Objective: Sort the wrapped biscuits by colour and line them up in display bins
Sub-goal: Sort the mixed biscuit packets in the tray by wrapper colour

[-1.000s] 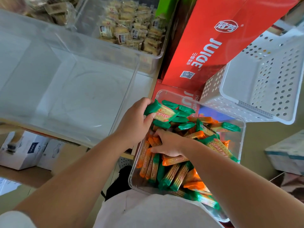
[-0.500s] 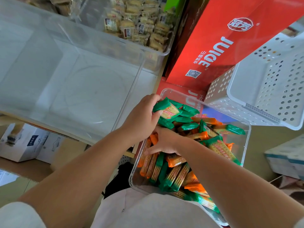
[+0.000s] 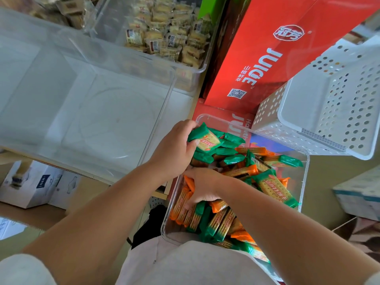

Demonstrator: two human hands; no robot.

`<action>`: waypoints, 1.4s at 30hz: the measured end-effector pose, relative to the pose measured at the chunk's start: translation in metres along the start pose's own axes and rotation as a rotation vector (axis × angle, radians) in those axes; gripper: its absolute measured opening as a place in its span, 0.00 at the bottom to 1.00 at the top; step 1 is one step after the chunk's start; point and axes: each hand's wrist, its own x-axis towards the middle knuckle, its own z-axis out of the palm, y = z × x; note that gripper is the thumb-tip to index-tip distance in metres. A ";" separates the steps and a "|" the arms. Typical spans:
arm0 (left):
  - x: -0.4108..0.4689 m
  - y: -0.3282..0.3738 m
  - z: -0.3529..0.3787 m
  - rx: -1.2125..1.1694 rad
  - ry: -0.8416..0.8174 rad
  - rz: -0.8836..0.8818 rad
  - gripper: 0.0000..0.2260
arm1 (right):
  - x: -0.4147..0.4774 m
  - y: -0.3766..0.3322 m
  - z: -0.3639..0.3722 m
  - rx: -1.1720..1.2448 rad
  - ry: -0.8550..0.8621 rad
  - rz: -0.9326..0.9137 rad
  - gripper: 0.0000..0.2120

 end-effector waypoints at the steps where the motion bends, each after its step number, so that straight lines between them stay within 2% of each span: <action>1: 0.000 0.000 0.000 0.007 0.002 0.001 0.17 | -0.001 0.001 0.001 -0.012 0.004 -0.012 0.34; 6: -0.001 -0.001 0.000 0.044 0.003 0.024 0.16 | -0.006 0.006 0.004 0.030 0.065 -0.080 0.26; 11: -0.002 0.003 -0.001 0.076 -0.011 0.066 0.15 | -0.016 0.008 0.007 0.018 0.118 -0.134 0.29; 16: -0.008 0.008 -0.006 0.074 -0.033 0.051 0.15 | -0.044 0.002 -0.001 0.023 0.187 -0.269 0.21; 23: -0.037 0.019 -0.026 0.122 -0.091 0.036 0.14 | -0.093 0.006 -0.006 -0.072 0.281 -0.423 0.19; 27: -0.048 0.020 -0.028 0.320 -0.262 0.136 0.11 | -0.106 0.013 0.001 -0.082 0.334 -0.465 0.18; 32: -0.035 0.028 -0.005 0.753 -0.393 0.362 0.06 | -0.103 0.018 0.008 -0.078 0.402 -0.490 0.19; 35: -0.022 0.036 0.004 0.919 -0.345 0.444 0.12 | -0.104 0.021 0.014 -0.072 0.456 -0.507 0.19; 42: -0.008 0.038 0.022 1.037 -0.298 0.429 0.10 | -0.116 0.033 0.022 0.065 0.652 -0.556 0.19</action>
